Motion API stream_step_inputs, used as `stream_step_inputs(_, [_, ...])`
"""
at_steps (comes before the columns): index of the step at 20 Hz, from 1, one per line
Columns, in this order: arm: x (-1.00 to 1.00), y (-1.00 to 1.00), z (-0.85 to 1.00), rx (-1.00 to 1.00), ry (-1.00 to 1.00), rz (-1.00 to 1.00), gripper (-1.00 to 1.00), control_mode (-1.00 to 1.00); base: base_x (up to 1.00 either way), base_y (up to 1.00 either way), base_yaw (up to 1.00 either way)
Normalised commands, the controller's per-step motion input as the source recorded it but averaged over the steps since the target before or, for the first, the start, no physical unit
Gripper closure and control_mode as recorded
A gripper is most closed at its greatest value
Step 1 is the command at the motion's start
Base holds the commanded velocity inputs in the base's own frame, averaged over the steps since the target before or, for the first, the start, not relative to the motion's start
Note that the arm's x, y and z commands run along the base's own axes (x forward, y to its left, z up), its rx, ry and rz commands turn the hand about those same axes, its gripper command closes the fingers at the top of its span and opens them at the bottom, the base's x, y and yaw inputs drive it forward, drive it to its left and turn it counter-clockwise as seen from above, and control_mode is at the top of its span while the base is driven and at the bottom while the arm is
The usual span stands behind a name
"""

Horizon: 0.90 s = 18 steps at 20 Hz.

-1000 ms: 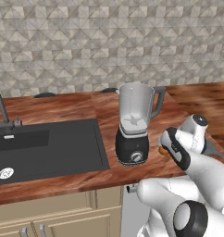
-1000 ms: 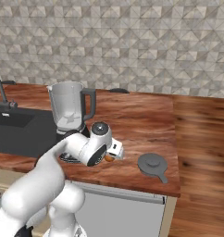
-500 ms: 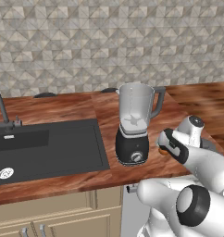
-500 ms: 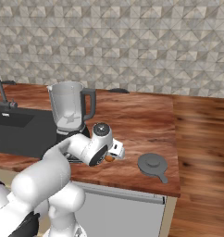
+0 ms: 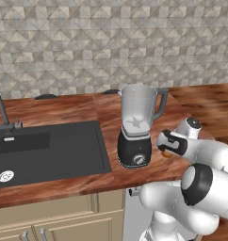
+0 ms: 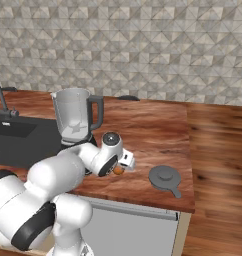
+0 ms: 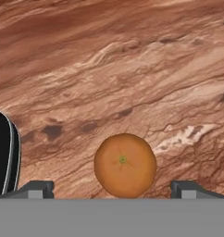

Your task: Open the blender lid, put the tangerine in the blender, close the lid, and start the blender.

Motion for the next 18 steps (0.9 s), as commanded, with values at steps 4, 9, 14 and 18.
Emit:
stream_step_inputs(4, [0.0, 0.0, -0.2, 0.0, 0.02, 0.0, -1.0, -1.0, 0.0, 0.0, 0.0])
stream_step_inputs(9, [0.0, 0.0, -0.24, 0.0, 0.02, 0.0, -1.0, -1.0, 0.0, 0.0, 0.0])
stream_step_inputs(14, [0.04, -0.02, -0.17, 0.0, 0.01, 0.0, -1.0, -1.0, 0.0, 0.0, 0.0])
stream_step_inputs(18, [0.0, 0.0, -0.12, 0.0, 0.0, 0.0, -1.0, -1.0, 0.0, 0.0, 0.0])
